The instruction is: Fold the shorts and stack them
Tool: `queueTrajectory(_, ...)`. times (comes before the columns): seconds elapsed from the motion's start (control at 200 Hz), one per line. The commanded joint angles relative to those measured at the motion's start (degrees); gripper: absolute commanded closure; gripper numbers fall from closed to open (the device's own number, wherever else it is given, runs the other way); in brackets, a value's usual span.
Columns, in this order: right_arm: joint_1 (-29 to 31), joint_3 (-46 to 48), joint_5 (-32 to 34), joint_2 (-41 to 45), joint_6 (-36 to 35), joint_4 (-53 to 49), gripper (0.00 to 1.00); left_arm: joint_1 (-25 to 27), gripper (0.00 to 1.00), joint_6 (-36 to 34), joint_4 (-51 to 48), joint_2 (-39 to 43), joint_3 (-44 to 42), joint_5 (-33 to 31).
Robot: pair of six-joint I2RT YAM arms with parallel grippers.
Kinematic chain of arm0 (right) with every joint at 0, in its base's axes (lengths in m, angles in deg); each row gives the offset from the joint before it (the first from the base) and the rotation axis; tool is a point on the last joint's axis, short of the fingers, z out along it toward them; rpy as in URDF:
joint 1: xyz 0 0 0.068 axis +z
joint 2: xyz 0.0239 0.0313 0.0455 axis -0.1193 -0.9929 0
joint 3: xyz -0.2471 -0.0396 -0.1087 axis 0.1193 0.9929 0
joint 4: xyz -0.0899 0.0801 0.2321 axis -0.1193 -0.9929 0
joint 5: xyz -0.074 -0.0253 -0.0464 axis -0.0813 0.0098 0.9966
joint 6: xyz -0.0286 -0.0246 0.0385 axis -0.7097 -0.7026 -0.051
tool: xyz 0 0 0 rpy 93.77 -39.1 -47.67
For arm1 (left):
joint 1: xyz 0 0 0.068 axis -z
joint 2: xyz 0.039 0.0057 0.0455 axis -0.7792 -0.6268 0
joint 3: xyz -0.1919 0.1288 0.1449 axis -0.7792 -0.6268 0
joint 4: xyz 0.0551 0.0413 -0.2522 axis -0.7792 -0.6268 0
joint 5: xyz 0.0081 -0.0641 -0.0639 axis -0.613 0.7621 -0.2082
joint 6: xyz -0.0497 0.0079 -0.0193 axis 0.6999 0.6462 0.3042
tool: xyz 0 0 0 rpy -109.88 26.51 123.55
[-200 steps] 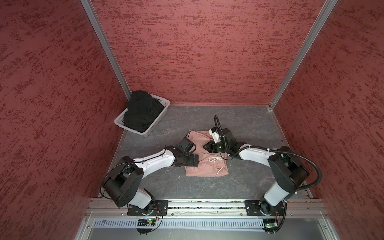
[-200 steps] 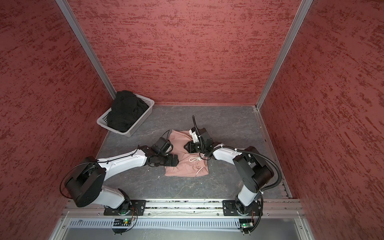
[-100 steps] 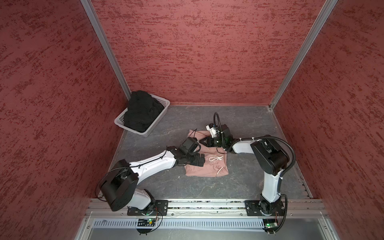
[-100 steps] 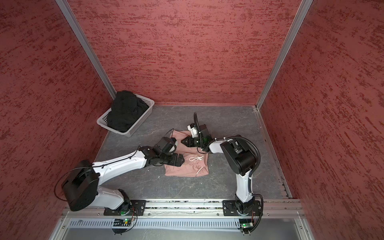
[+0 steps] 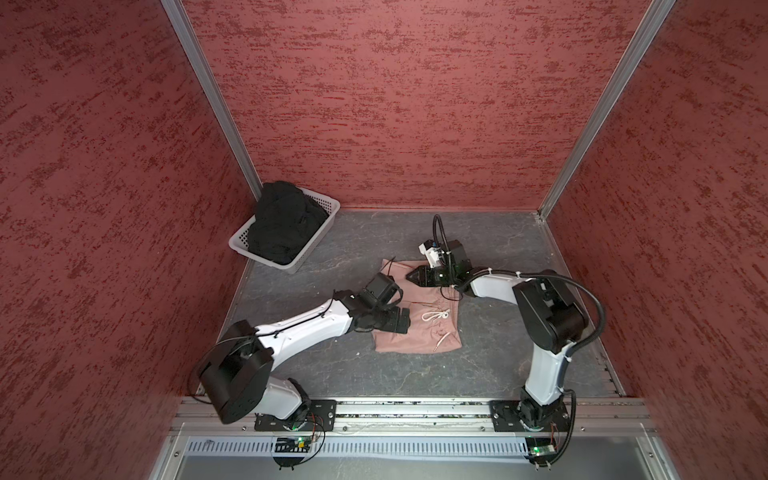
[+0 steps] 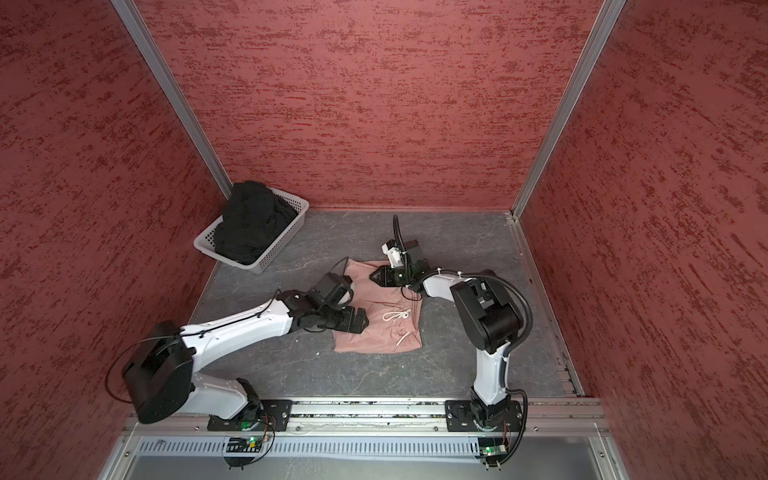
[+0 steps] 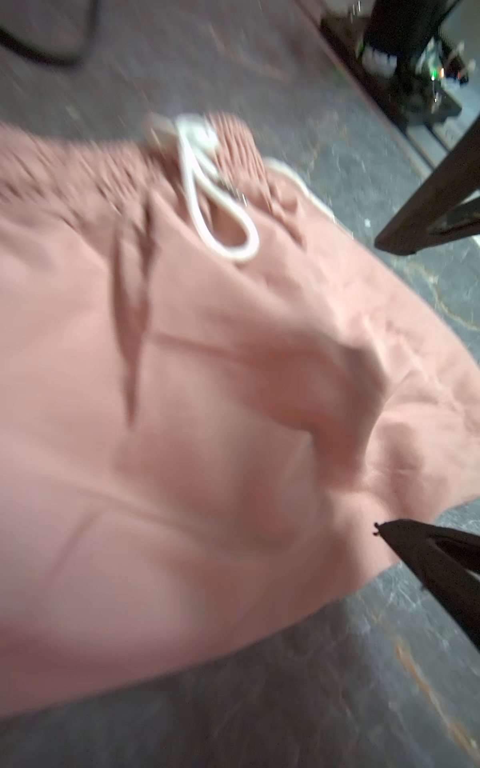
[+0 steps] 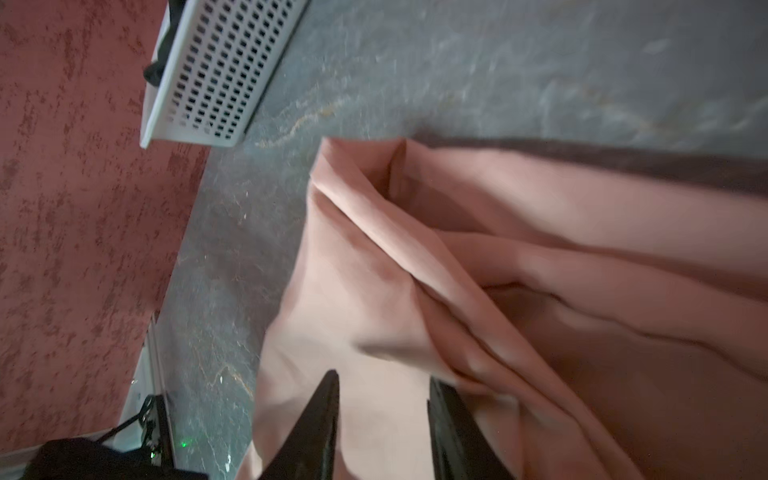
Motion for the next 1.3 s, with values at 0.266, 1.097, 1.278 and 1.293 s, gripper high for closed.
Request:
queueTrajectory(0.266,14.0,-6.3,26.1,9.0,-1.9,-28.7,0.65,-20.2,0.01,-4.5,-5.3,18.4,0.6,-6.3)
queueTrajectory(1.097,3.1,1.2,34.3,-2.8,7.6,-25.3,0.88,-29.5,0.01,-9.3,-4.6,18.8,-2.3,2.0)
queueTrajectory(1.278,-4.0,-4.5,38.5,-5.6,0.7,-26.4,0.9,-30.0,0.01,-9.7,-5.5,19.4,-2.6,2.6)
queueTrajectory(1.293,-4.7,-5.0,38.8,-5.9,0.0,-26.2,0.9,-30.0,0.01,-9.7,-5.6,19.6,-2.6,2.6)
